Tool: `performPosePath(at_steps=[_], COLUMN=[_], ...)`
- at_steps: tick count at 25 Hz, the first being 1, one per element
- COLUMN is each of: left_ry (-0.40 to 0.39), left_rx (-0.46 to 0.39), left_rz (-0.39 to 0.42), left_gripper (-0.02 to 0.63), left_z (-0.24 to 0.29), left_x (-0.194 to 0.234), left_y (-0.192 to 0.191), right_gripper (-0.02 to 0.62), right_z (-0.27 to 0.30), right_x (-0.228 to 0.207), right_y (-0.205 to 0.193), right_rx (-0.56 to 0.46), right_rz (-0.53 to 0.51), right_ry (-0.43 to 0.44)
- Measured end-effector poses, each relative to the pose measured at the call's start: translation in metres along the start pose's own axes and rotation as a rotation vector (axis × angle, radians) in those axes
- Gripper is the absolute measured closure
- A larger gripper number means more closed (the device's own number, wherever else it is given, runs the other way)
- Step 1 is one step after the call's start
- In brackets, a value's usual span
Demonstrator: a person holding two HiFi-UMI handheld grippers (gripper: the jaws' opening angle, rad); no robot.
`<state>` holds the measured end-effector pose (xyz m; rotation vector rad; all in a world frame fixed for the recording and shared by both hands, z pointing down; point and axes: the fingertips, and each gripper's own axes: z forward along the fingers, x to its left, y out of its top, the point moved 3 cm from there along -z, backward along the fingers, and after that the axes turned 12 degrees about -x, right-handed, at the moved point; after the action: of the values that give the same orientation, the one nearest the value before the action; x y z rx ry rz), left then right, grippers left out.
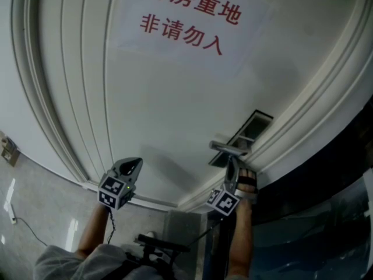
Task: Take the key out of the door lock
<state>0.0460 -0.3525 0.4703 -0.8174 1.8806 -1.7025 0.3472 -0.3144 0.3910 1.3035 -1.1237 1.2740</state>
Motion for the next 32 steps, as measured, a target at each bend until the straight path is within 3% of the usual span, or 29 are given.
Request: performPosePath(at_steps=[32], left_ry=[-0.005], left_rx=[-0.002], left_rz=[-0.002], left_gripper=[0.614], left_z=[-0.009], left_x=[0.0], left_y=[0.001], right_gripper=[0.574], right_z=[-0.011], right_x=[-0.002], right_y=[0.002], right_rx=[0.018], right_rz=[-0.012], right_ry=[-0.011])
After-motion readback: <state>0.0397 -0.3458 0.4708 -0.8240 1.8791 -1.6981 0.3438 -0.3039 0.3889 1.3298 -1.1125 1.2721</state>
